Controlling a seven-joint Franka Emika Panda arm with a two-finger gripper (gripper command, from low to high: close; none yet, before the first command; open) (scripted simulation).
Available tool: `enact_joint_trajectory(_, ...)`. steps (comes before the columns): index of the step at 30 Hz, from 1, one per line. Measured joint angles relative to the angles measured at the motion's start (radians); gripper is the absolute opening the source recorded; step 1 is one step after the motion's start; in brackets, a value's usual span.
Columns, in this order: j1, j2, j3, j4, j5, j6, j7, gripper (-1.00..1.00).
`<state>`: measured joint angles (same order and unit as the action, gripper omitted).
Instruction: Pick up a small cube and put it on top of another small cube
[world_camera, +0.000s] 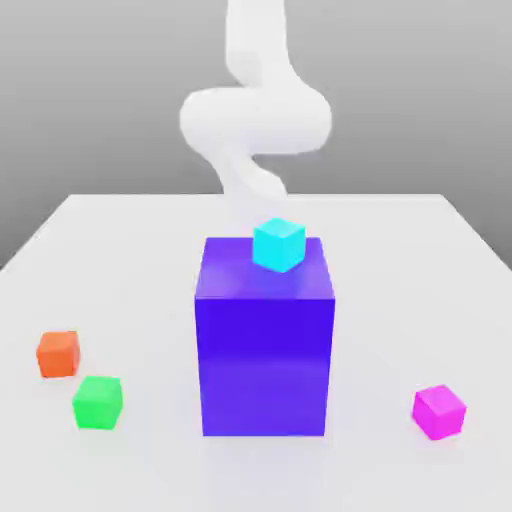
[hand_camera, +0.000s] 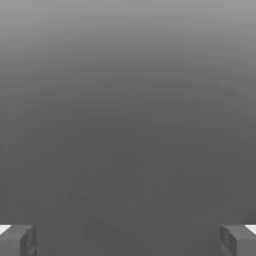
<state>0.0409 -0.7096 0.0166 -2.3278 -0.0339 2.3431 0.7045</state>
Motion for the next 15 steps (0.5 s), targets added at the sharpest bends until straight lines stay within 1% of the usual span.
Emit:
enact_joint_trajectory(8,0.134,0.299,0.039,-0.09,-0.089,0.14,-0.331,0.0)
enact_joint_trajectory(15,0.246,0.551,0.067,-0.168,-0.121,0.262,-0.645,0.0)
